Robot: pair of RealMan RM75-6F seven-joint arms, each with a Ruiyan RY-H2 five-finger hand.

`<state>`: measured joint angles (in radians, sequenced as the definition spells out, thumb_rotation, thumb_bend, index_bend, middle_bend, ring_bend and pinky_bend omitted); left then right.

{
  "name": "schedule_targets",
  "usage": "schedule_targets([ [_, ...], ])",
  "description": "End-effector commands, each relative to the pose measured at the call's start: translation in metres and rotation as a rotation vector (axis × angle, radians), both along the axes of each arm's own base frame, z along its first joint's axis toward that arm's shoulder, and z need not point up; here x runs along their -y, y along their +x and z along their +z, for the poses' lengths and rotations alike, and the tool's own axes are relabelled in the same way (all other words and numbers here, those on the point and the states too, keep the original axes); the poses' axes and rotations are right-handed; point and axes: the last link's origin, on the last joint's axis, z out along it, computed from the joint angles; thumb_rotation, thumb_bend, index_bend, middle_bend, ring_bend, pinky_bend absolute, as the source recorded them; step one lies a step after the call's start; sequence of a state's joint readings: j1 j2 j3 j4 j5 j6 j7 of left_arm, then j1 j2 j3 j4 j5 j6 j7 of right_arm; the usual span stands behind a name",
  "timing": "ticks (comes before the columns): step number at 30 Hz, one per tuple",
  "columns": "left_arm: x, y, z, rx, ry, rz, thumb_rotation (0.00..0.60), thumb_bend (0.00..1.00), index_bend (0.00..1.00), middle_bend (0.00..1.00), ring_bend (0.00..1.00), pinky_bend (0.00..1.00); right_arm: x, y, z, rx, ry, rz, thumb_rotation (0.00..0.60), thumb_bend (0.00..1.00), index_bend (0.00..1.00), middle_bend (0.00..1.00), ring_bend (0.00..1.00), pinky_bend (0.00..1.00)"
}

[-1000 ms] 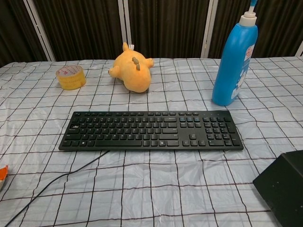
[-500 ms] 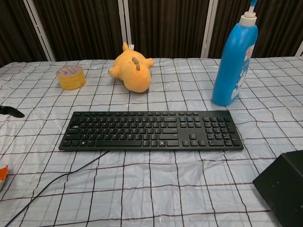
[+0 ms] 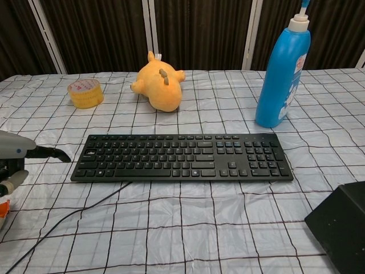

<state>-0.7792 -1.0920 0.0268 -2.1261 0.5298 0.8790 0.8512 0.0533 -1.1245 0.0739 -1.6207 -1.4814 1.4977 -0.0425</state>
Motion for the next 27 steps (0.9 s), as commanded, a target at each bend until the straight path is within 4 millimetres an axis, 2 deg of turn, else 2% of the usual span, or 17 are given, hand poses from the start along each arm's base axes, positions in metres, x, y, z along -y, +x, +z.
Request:
schedule_targets([
  [1,-0.004,0.005,-0.012,-0.026,-0.015,-0.005,0.600,0.79,0.00,0.82,0.71,0.51,0.000,0.000,0.000,0.001,0.000,-0.001,0.600,0.05,0.04,0.00,0.00,0.00],
  [13,-0.012,0.013,-0.036,-0.058,-0.029,0.016,0.600,0.78,0.00,0.82,0.71,0.51,0.000,0.000,0.000,0.007,0.001,-0.002,0.600,0.06,0.04,0.00,0.00,0.00],
  [27,-0.019,0.013,-0.042,-0.059,-0.011,0.027,0.600,0.79,0.00,0.82,0.71,0.51,0.000,0.000,0.000,0.008,0.001,-0.001,0.600,0.05,0.04,0.00,0.00,0.00],
])
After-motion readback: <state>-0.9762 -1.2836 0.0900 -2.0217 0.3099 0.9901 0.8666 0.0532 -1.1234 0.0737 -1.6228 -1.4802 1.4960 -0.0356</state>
